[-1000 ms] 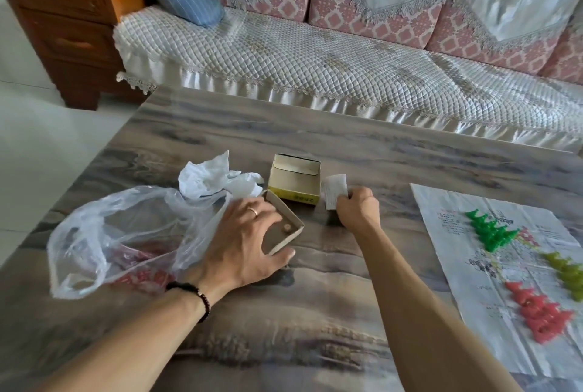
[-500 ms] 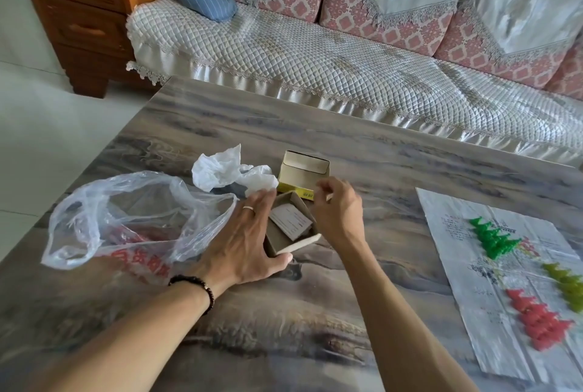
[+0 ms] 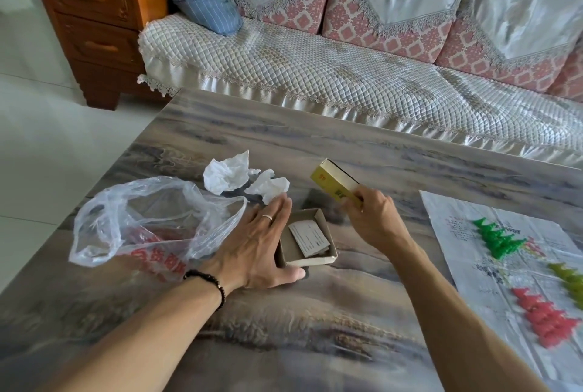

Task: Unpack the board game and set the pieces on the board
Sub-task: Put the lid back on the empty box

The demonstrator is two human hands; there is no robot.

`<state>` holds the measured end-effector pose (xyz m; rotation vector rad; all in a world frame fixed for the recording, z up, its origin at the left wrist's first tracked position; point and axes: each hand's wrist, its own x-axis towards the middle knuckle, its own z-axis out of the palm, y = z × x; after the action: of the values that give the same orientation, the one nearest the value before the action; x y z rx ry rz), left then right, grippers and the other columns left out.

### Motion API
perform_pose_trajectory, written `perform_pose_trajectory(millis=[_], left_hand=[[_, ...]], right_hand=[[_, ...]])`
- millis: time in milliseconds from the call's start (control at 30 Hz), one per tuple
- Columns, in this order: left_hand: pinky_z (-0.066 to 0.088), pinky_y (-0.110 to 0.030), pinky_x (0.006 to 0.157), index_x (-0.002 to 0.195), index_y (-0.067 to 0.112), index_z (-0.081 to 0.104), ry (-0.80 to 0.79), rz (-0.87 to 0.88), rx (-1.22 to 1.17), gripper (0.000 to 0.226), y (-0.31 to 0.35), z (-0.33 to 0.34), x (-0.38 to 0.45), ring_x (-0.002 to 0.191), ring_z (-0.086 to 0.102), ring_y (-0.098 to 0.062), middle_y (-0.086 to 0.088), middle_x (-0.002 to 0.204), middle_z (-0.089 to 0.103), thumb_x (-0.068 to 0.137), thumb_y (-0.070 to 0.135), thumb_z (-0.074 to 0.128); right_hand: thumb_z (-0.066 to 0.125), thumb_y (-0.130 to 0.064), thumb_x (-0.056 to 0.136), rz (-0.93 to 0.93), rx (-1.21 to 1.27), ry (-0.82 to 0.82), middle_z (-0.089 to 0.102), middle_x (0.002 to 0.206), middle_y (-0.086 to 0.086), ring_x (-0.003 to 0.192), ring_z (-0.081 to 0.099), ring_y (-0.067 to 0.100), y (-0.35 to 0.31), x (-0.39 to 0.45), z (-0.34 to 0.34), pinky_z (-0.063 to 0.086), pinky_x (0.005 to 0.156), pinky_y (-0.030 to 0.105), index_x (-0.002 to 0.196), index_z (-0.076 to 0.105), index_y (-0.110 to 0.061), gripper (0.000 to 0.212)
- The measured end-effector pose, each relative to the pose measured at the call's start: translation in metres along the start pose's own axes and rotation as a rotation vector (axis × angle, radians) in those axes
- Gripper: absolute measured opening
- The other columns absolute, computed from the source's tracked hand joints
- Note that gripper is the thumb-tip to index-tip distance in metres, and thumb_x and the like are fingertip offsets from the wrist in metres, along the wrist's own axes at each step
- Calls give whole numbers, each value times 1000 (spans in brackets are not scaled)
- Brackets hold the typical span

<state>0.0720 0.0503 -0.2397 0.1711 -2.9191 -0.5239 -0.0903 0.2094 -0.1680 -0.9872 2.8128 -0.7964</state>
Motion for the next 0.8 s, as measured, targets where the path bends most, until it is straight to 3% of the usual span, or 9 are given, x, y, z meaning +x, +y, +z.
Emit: perform_pose_trajectory(millis=[67,167,233,300,367,467,533,633,800], left_hand=[[-2,-33,122,152,12,-16,57,-5,-52,115,4,-7,-4,144,-20,-6,0,157,-23,77,78,41],[16,-33,119,155,11,2,315,-46,-236,94,13,-20,0,147,3,-9,-4,162,9,88,67,35],[21,-28,113,155,13,7,391,-78,-304,91,17,-35,10,145,17,-13,-6,160,21,88,67,36],[26,-27,110,156,21,4,368,-34,-363,90,21,-51,19,144,23,-12,-2,161,20,87,67,40],[37,-30,105,155,24,8,352,33,-355,83,24,-64,23,137,37,-14,-1,157,31,91,61,46],[54,-31,81,145,21,33,379,68,-324,64,31,-78,21,102,63,-18,-4,123,62,93,56,48],[55,-26,63,133,18,46,369,30,-439,59,33,-84,20,80,65,-12,0,101,66,88,56,50],[57,-31,67,115,18,57,293,-110,-697,48,33,-88,20,84,65,-10,6,94,65,84,55,57],[51,-31,71,101,18,62,198,-269,-510,30,31,-74,28,85,62,-14,7,89,61,91,46,60]], right_hand=[[56,-24,89,-12,39,18,58,69,-2,57,53,15,-6,-8,-17,39,49,25,78,58,-14,14],[61,-26,84,-36,57,-2,56,62,-5,54,51,13,-21,-15,-37,39,49,25,72,59,-15,16],[62,-29,81,-70,84,-15,56,60,-3,53,49,12,-32,-18,-47,39,49,28,70,59,-13,19],[62,-32,79,-112,132,-36,57,62,1,53,47,10,-43,-21,-56,37,48,27,68,59,-12,23],[60,-38,76,-134,189,-68,57,63,-1,51,46,7,-54,-23,-64,35,45,20,66,58,-15,25],[62,-35,83,-94,299,-100,63,74,2,62,55,10,-63,-22,-71,42,51,21,80,61,-15,20],[64,-26,86,-19,425,-131,66,85,5,71,60,13,-61,-21,-71,46,55,24,97,61,-13,18],[63,-22,88,82,452,-167,67,94,4,80,61,11,-54,-21,-63,45,61,23,107,60,-13,21],[55,-21,94,211,517,-252,71,89,11,83,68,22,-47,-23,-38,58,76,36,92,65,-7,17]])
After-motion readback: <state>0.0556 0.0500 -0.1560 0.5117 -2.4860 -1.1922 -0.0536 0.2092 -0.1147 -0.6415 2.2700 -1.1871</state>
